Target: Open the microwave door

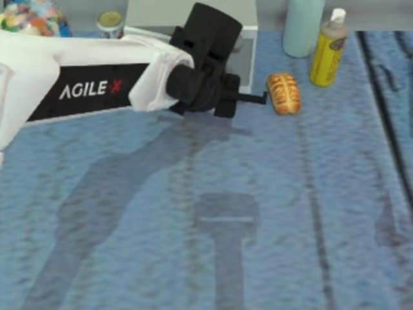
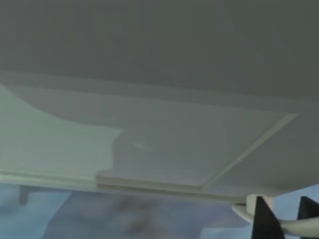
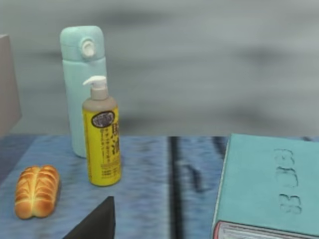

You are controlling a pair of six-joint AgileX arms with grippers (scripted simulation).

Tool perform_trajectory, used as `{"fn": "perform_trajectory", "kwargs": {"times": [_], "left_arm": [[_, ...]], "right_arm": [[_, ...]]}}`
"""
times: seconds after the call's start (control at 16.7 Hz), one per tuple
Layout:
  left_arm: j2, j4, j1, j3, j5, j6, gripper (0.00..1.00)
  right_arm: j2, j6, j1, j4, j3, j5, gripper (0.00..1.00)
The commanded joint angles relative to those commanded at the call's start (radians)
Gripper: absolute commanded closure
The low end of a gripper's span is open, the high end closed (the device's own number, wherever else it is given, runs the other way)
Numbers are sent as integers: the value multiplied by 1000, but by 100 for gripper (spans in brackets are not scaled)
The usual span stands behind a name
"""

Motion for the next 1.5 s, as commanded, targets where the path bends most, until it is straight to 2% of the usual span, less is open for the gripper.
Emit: {"fn": "perform_trajectory", "kwargs": {"times": [0.66, 1.14, 1.5], "left_arm": [[0, 0, 0, 0, 0, 0, 100], [-35, 29, 12, -53, 41, 49, 100], [-36, 30, 13, -57, 43, 53, 100]], "right_arm": [[0, 0, 0, 0, 0, 0, 0], [0, 0, 0, 0, 0, 0, 0], [0, 0, 0, 0, 0, 0, 0]]}}
